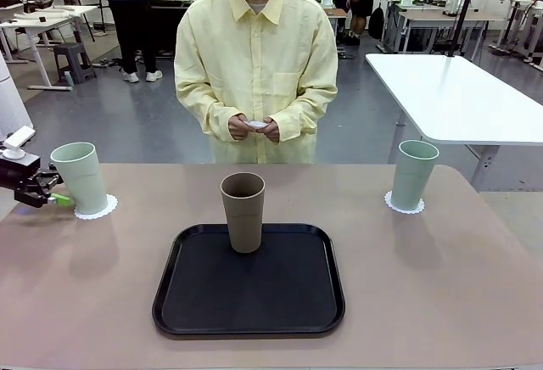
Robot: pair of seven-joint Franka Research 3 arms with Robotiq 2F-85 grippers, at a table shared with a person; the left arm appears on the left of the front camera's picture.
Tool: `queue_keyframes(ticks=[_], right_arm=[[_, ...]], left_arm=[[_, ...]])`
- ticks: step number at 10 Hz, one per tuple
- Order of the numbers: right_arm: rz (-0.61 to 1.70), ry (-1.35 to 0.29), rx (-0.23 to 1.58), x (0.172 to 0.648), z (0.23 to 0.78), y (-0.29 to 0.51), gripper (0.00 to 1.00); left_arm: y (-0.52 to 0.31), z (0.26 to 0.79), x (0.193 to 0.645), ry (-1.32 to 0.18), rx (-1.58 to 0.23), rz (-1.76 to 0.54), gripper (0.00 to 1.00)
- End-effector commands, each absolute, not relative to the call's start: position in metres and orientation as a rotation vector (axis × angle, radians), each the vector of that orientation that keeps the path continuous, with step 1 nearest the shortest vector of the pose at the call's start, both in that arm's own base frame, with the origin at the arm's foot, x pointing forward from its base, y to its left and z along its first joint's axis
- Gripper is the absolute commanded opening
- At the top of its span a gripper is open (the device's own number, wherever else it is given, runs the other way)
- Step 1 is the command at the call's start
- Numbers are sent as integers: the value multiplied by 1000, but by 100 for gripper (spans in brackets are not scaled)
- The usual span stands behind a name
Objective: Place coasters on the table and set cups on them.
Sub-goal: Take one Reusable plastic cup from the Flat Tray and place it on a coaster set by the human.
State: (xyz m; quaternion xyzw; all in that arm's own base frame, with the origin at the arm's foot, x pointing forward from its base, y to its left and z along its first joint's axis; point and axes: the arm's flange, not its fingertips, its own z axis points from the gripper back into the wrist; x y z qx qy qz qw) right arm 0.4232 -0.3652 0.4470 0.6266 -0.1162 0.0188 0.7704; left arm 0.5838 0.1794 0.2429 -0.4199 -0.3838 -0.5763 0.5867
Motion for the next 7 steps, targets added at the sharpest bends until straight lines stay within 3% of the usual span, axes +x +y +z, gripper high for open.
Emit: queue_keyframes(ticks=[1, 4, 7], right_arm=[[34, -247, 1352, 423, 447, -364, 100], [34, -247, 1352, 423, 447, -364, 100], [34, -247, 1352, 423, 447, -364, 100]], left_arm=[[181, 249, 576, -833, -876, -1416, 100], [190, 272, 569, -734, -685, -1422, 100], [205, 380, 541, -767, -379, -1255, 100]])
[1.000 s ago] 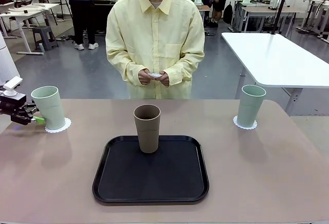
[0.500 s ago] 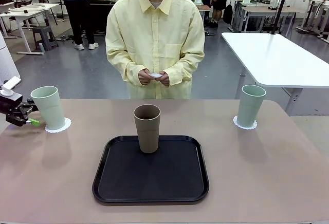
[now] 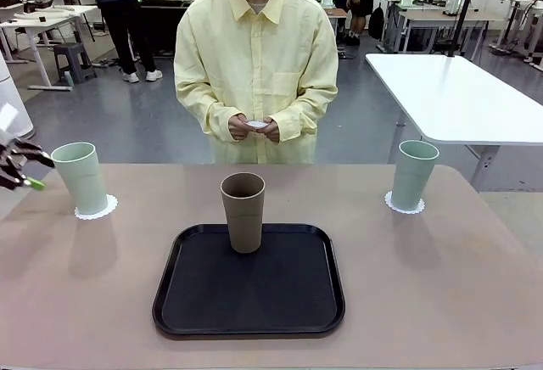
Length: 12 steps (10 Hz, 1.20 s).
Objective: Place coasters on the table and set cups on them.
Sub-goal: Take one Reusable plastic cup from the Flat Tray and place it on a coaster set by the human.
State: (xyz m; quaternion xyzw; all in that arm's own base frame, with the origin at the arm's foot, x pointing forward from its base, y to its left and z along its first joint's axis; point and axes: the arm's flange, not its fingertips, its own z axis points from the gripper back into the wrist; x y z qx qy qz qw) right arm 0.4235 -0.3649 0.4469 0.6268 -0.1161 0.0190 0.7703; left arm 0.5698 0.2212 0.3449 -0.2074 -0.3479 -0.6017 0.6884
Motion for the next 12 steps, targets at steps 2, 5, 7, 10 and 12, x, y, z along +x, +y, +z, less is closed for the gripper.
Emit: queue_keyframes(ticks=[2, 5, 7, 10, 12], right_arm=[[34, -247, 1352, 423, 447, -364, 100], [34, -247, 1352, 423, 447, -364, 100], [34, -247, 1352, 423, 447, -364, 100], [34, -247, 1352, 423, 447, -364, 100], [34, -247, 1352, 423, 447, -364, 100]], left_arm=[[207, 455, 519, -672, -297, -995, 100], [184, 531, 484, -461, -302, -945, 100], [152, 546, 463, -331, -246, -933, 100], [120, 535, 451, -267, -168, -908, 100], [137, 545, 458, -298, -222, -928, 100]])
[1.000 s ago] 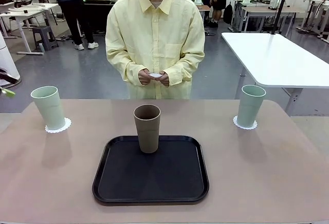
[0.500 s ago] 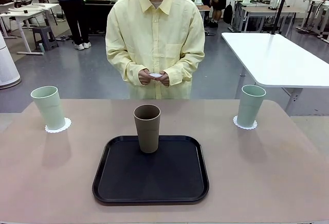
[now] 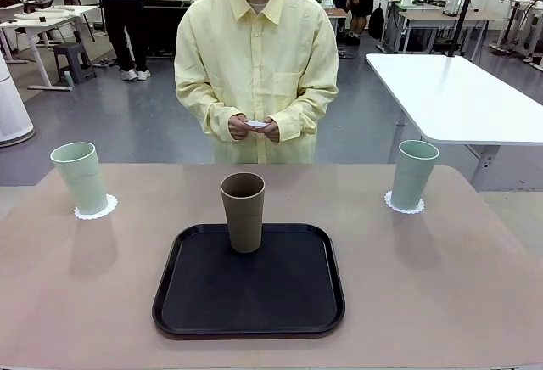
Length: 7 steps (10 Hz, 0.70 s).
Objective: Place coasters on the table and set cups on them.
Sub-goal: Take one Reusable plastic cup from the Flat Tray and place it on a coaster set by the human.
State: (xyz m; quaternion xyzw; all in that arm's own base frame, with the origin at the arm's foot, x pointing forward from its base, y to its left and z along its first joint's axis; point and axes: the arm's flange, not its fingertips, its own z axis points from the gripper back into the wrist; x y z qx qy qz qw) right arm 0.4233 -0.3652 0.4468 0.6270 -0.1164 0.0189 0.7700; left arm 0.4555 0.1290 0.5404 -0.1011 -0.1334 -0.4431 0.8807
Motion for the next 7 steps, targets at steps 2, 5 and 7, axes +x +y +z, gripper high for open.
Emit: queue_keyframes(ticks=[2, 5, 7], right_arm=[[34, -247, 1352, 423, 447, -364, 100], [34, -247, 1352, 423, 447, -364, 100], [34, -247, 1352, 423, 447, -364, 100]], left_arm=[[137, 545, 458, -298, -222, -928, 100], [137, 545, 458, -298, -222, -928, 100], [137, 545, 458, -298, -222, -928, 100]])
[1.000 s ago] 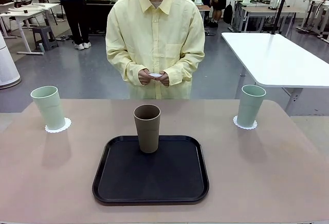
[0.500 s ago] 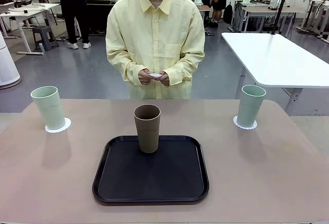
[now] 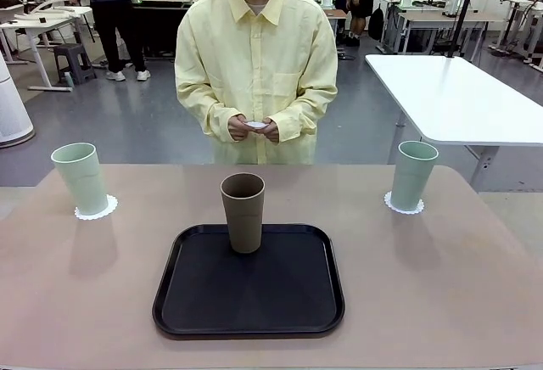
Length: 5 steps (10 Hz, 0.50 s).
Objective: Place coasters on the table and set cups on them.
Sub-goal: Take one Reusable plastic cup from the Flat Tray and place it on a coaster set by the human.
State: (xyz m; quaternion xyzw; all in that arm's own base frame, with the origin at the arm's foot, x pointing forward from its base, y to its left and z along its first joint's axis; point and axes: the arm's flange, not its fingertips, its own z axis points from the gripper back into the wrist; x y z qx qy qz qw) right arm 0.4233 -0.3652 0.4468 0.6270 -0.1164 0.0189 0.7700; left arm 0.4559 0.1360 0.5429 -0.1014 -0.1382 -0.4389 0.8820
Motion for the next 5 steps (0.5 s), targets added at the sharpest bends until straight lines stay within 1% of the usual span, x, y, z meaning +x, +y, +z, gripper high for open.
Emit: queue_keyframes(ticks=[1, 2, 3, 4, 5], right_arm=[[34, -247, 1352, 423, 447, -364, 100], [34, -247, 1352, 423, 447, -364, 100], [34, -247, 1352, 423, 447, -364, 100], [34, -247, 1352, 423, 447, -364, 100], [34, -247, 1352, 423, 447, -364, 100]], left_arm=[[136, 543, 456, -288, -211, -914, 100], [129, 530, 424, -335, -115, -724, 100], [115, 515, 383, -334, -84, -592, 100], [105, 506, 359, -261, -84, -552, 100], [95, 493, 342, -182, -165, -558, 100]])
